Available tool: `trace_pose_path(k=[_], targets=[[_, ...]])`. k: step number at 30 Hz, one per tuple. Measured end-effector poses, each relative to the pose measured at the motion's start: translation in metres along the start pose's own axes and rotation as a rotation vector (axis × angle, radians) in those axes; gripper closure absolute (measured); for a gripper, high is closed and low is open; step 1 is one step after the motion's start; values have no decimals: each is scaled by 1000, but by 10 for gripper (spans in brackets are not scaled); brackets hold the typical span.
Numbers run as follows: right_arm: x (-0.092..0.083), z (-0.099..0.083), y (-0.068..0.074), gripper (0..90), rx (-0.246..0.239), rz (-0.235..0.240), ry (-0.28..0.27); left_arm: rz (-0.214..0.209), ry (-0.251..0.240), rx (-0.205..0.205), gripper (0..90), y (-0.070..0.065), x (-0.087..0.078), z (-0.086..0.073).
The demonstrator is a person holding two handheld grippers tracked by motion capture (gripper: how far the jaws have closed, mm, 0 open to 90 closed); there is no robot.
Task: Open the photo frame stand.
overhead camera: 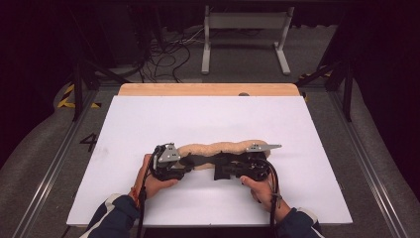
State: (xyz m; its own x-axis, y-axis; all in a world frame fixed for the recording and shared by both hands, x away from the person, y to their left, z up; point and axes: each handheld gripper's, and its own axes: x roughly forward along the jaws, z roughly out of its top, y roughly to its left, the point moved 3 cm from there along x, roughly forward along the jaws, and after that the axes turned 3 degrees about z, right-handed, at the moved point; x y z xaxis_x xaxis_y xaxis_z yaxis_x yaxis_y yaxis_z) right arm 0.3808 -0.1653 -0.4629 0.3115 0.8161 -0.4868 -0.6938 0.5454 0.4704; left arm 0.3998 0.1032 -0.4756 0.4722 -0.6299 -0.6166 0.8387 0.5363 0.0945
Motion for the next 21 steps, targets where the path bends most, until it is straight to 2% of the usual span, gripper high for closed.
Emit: trace_pose_path(k=[4, 6, 10, 13, 18, 21], targets=[[3, 0, 0, 755, -15, -17, -14, 38, -3, 15, 492, 0, -1, 0], [5, -1, 0, 744, -25, -29, -10, 57, 7, 36, 494, -1, 0, -1], [6, -2, 0, 730, -42, -47, 2, 54, 6, 49, 506, -2, 0, -2], [5, -3, 2, 710, -59, -63, 1, 48, 4, 44, 515, -3, -1, -3], [2, -5, 10, 655, -145, -103, -2, 36, -2, 44, 527, -5, -4, -4], [0, -7, 14, 640, -175, -127, 8, 34, -6, 47, 532, -6, -5, -4]])
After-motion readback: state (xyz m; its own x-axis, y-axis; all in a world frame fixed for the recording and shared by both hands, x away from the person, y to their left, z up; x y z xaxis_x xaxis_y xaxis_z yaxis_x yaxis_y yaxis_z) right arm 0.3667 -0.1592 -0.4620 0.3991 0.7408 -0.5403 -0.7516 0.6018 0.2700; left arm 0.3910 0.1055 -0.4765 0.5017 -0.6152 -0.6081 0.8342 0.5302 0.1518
